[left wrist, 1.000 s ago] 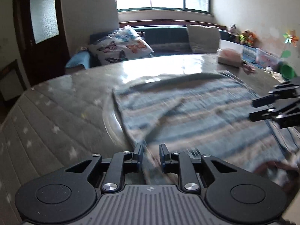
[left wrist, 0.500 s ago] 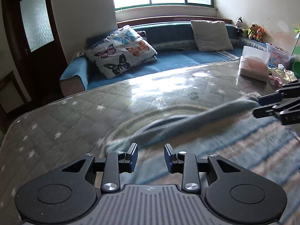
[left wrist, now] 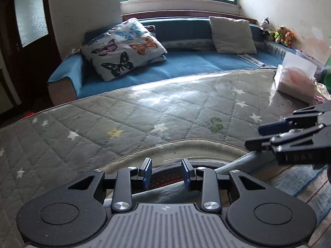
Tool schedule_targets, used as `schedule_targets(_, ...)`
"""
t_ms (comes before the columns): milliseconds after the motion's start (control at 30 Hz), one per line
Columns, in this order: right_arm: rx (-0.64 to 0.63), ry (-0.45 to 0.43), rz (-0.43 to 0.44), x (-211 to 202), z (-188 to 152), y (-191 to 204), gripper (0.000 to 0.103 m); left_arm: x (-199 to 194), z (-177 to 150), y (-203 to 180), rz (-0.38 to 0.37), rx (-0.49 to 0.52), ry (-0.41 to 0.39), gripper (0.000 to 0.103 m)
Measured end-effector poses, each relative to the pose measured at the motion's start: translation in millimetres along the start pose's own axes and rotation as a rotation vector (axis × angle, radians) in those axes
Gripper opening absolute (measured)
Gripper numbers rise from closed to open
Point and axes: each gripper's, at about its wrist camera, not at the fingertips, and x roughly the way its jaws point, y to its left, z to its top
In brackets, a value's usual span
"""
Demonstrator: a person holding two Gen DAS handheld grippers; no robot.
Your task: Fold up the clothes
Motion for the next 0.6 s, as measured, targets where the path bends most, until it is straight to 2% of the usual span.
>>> schedule_targets(133, -0.034, -0.001, 0.025, -12, -10, 7, 0.04, -1, -1, -6, -0.026, 0.027, -0.012, 0.04)
schedule_targets(333, -0.123, 0.004, 0.007, -19, -26, 21, 0.04, -3, -11, -14, -0.063, 0.079, 0.001, 0.04)
schedule_targets(600, -0.178, 0.009, 0.006, -23, -32, 25, 0.04, -4, -28, -23, -0.075, 0.156, 0.015, 0.04)
